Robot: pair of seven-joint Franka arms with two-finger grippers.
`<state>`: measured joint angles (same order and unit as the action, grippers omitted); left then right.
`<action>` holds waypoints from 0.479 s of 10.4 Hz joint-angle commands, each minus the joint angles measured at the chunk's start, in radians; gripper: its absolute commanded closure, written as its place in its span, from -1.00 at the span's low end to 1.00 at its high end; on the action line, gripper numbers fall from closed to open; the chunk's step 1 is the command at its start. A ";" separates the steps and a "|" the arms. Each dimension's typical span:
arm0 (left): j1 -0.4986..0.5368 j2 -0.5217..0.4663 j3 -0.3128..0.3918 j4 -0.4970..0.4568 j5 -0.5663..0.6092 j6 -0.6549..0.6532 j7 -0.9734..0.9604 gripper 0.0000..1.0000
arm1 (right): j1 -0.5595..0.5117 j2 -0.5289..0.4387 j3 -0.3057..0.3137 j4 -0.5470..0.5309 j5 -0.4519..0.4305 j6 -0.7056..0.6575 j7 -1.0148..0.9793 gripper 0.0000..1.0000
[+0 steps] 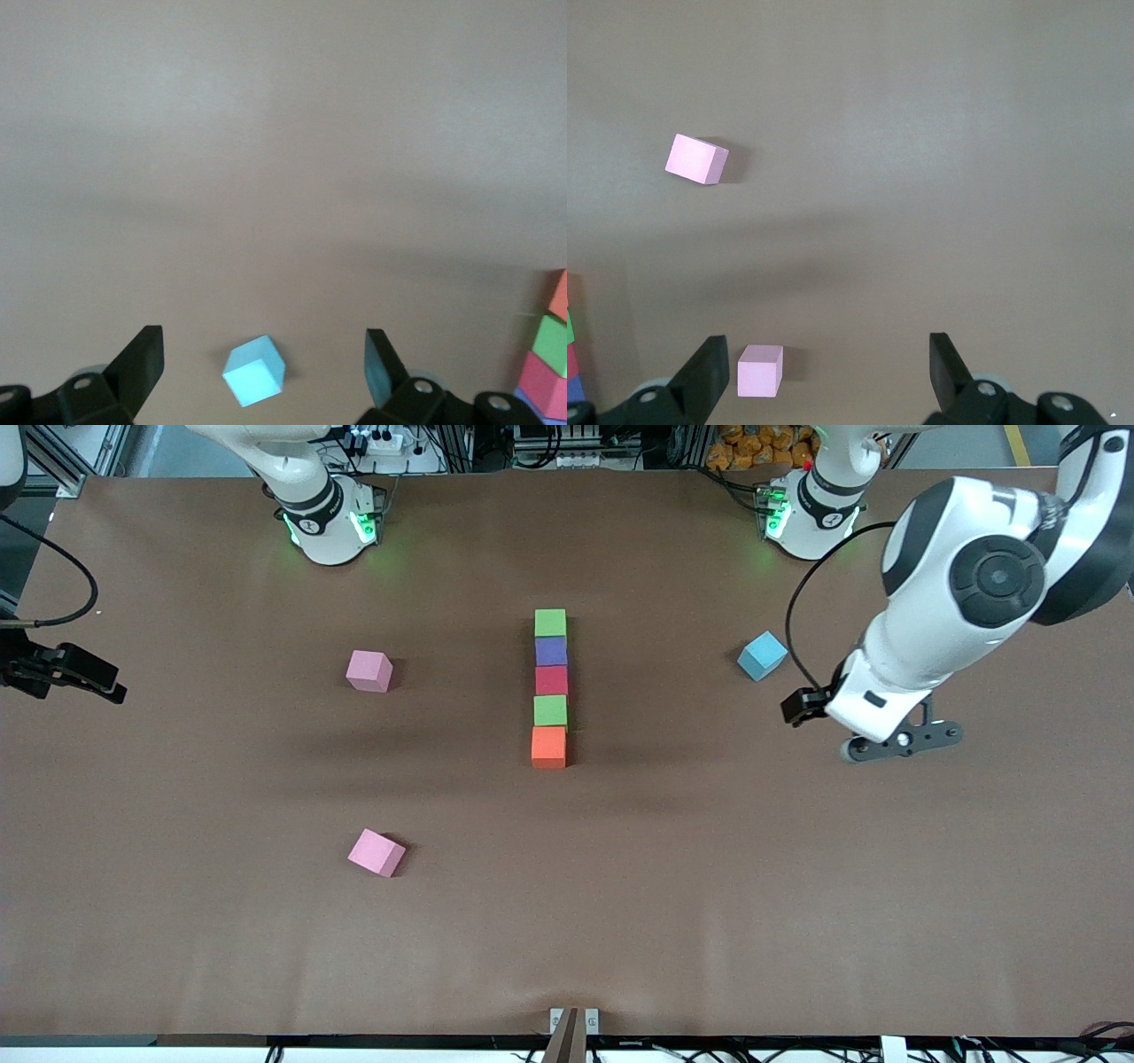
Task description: Arrange blocks into number 1
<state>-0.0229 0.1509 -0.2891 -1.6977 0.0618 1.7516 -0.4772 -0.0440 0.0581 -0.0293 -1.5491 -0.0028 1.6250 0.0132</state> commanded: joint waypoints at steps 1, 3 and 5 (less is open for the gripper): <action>-0.026 -0.082 0.066 -0.092 -0.037 0.003 0.080 -1.00 | -0.013 0.003 0.006 0.015 0.017 -0.008 0.001 -1.00; -0.023 -0.126 0.115 -0.079 -0.049 -0.021 0.129 -1.00 | -0.013 0.003 0.006 0.015 0.017 -0.008 0.001 -1.00; 0.001 -0.159 0.134 0.016 -0.048 -0.038 0.179 -1.00 | -0.013 0.003 0.006 0.015 0.017 -0.008 0.001 -1.00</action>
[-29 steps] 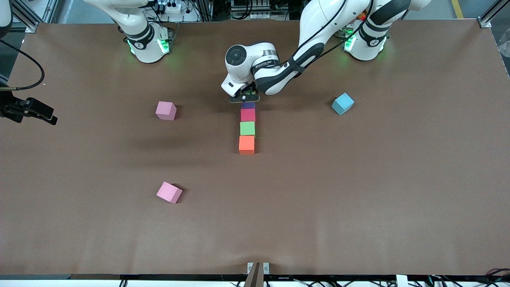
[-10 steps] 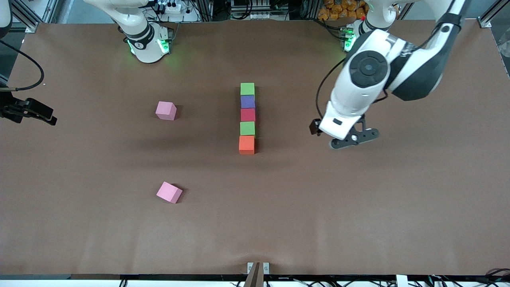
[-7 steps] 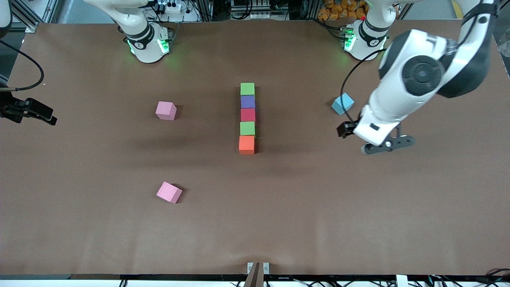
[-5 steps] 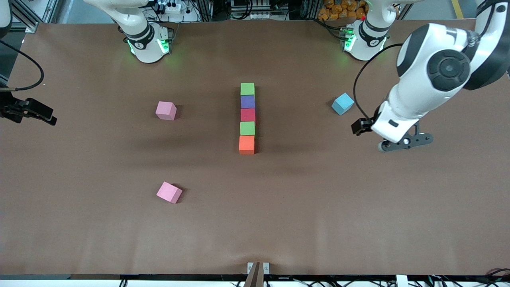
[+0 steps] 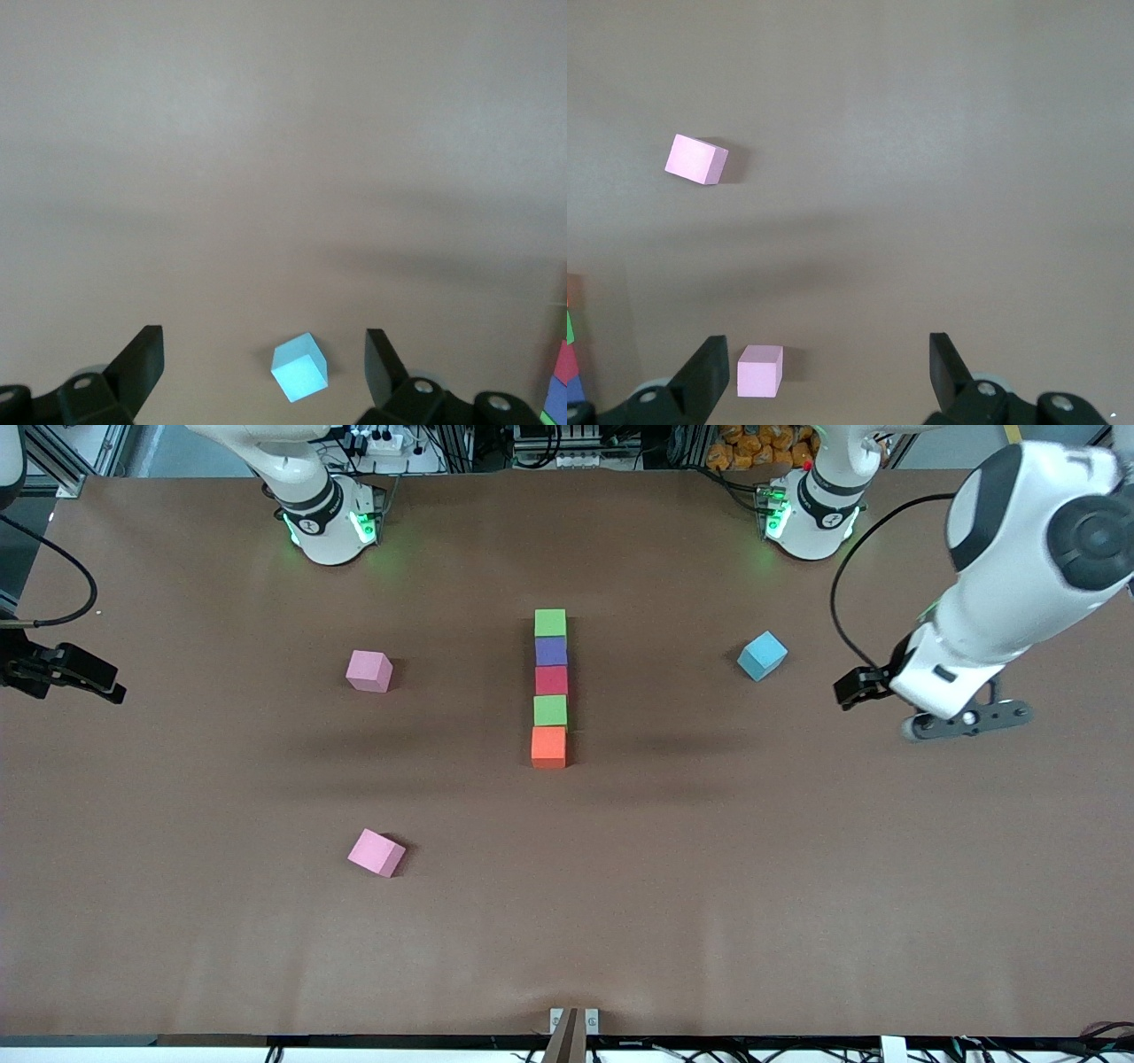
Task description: Arrange blocks into number 1
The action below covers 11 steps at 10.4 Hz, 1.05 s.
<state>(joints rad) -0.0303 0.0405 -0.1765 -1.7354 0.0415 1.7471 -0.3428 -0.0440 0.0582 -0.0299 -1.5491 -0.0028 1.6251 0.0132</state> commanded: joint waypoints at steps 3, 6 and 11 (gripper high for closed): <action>0.007 -0.047 0.029 0.193 -0.009 -0.092 0.102 -1.00 | -0.013 0.005 0.007 0.015 0.017 -0.008 0.001 -1.00; -0.016 -0.048 0.026 0.224 -0.032 -0.185 0.155 -1.00 | -0.013 0.005 0.007 0.015 0.017 -0.008 0.001 -1.00; -0.017 -0.048 0.026 0.273 -0.048 -0.313 0.237 -1.00 | -0.013 0.003 0.007 0.015 0.017 -0.008 0.001 -1.00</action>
